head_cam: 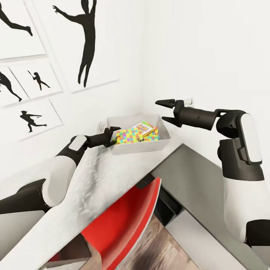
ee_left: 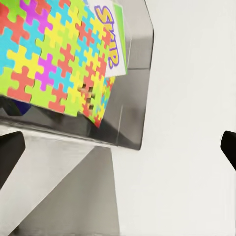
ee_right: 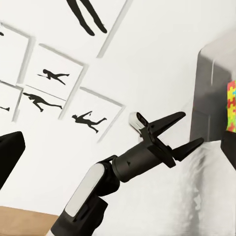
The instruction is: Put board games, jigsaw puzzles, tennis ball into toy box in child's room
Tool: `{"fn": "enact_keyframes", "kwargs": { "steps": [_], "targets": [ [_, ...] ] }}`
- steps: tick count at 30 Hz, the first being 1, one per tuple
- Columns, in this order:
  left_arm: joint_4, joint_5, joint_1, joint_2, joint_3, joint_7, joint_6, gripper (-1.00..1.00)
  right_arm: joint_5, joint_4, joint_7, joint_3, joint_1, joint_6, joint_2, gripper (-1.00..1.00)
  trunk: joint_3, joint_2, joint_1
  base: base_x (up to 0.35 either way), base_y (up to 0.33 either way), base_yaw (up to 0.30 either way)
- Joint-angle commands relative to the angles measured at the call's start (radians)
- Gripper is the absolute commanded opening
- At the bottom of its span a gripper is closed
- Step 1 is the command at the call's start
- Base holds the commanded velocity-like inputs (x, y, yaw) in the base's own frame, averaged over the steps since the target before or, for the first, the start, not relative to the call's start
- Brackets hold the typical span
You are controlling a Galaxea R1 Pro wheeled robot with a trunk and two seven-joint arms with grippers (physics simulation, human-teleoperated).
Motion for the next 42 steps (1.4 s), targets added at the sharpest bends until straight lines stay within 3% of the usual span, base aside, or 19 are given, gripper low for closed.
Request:
{"fn": "enact_keyframes", "kwargs": {
  "steps": [1, 10, 22, 27, 31, 42],
  "targets": [
    [-0.005, -0.006, -0.001, 0.0, 0.008, -0.002, 0.012, 1.0, -0.008, 0.0, -0.01, 0.001, -0.001, 0.0, 0.0, 1.0, 0.0, -0.002, 0.0, -0.263, 0.006, 0.0],
    [-0.073, -0.006, -0.001, 0.002, 0.005, -0.002, 0.05, 1.0, -0.006, -0.001, -0.01, 0.003, 0.0, 0.0, 0.001, 1.0, 0.014, -0.002, 0.0, -0.06, 0.01, -0.002],
    [-0.092, -0.006, 0.0, 0.008, 0.006, -0.003, 0.082, 1.0, -0.005, -0.001, -0.01, 0.003, 0.009, 0.0, 0.001, 1.0, 0.033, -0.002, 0.0, -0.051, 0.027, -0.067],
    [-0.143, -0.006, 0.001, 0.015, 0.003, -0.045, 0.126, 1.0, -0.005, -0.001, -0.01, 0.003, 0.009, -0.001, 0.001, 1.0, 0.041, -0.002, 0.0, -0.011, 0.006, -0.085],
    [-0.194, -0.007, 0.007, 0.031, -0.003, -0.103, 0.184, 1.0, -0.005, -0.001, -0.01, 0.003, 0.011, -0.001, 0.001, 1.0, 0.048, -0.002, 0.0, -0.003, 0.001, -0.085],
    [-0.22, -0.006, 0.019, 0.102, -0.008, -0.138, 0.256, 1.0, -0.003, 0.0, -0.012, 0.006, 0.014, -0.001, 0.003, 1.0, 0.065, -0.002, 0.0, 0.0, 0.0, -0.086]
  ]
}}
